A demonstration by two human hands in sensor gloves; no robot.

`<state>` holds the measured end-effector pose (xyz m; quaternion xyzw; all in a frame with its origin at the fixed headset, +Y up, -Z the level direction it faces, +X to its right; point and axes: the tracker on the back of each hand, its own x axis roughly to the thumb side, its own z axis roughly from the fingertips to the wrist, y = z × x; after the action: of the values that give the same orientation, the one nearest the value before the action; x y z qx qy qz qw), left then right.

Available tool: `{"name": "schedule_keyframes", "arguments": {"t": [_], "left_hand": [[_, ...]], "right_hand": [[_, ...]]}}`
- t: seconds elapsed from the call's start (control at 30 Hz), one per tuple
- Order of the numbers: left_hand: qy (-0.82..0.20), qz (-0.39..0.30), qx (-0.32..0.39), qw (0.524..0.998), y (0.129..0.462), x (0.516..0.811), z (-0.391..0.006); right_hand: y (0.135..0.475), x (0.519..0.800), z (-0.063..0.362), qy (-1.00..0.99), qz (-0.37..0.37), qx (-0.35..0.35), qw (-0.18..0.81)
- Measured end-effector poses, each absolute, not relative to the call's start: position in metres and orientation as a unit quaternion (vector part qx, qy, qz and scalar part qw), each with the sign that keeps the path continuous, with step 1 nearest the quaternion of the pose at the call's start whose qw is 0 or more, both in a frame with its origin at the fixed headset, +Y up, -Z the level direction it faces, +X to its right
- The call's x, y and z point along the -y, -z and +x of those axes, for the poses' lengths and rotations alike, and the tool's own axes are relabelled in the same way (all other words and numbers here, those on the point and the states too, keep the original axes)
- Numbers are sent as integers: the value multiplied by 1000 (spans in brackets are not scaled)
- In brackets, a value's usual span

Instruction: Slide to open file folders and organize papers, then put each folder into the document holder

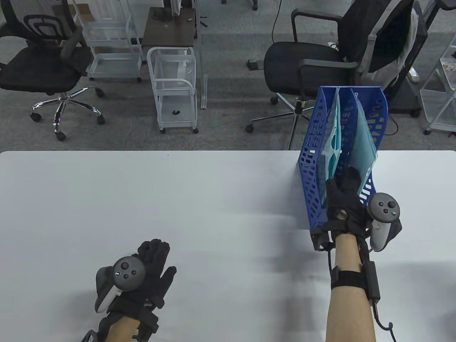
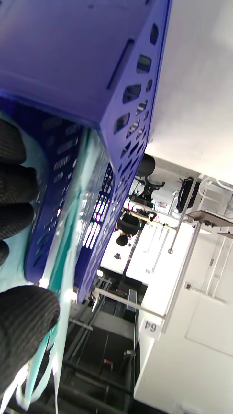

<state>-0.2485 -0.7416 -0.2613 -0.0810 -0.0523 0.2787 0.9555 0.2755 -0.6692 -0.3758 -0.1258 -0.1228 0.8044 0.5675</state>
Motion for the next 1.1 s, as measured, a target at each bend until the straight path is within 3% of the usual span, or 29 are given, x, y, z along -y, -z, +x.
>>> {"name": "schedule_keyframes", "arguments": {"t": [0.13, 0.23, 0.3, 0.4, 0.43, 0.47, 0.53, 0.7, 0.9, 1.1], "left_hand": [[-276, -83, 45, 956, 261, 741, -250], [-277, -83, 38, 956, 260, 741, -252], [-278, -76, 36, 957, 260, 740, -254], [-282, -66, 40, 956, 259, 737, -255], [-281, -65, 44, 957, 258, 736, -255], [-278, -63, 47, 957, 258, 735, -254], [-274, -59, 51, 959, 257, 734, -252], [-267, -49, 58, 961, 259, 736, -248], [-221, -50, 30, 974, 261, 740, -251], [-219, -64, 7, 974, 266, 745, -259]], "right_hand": [[337, 658, 230, -862, -68, 203, 460], [299, 672, 175, -908, -2, 228, 350], [284, 690, 146, -934, 31, 187, 304], [277, 725, 109, -973, 63, 65, 213], [275, 732, 106, -983, 59, 8, 173], [274, 735, 104, -984, 60, 2, 165], [273, 742, 104, -985, 72, 30, 156], [272, 747, 109, -989, 72, 9, 126], [271, 744, 106, -995, 45, 44, 79], [272, 747, 99, -997, 48, 27, 58]]}}
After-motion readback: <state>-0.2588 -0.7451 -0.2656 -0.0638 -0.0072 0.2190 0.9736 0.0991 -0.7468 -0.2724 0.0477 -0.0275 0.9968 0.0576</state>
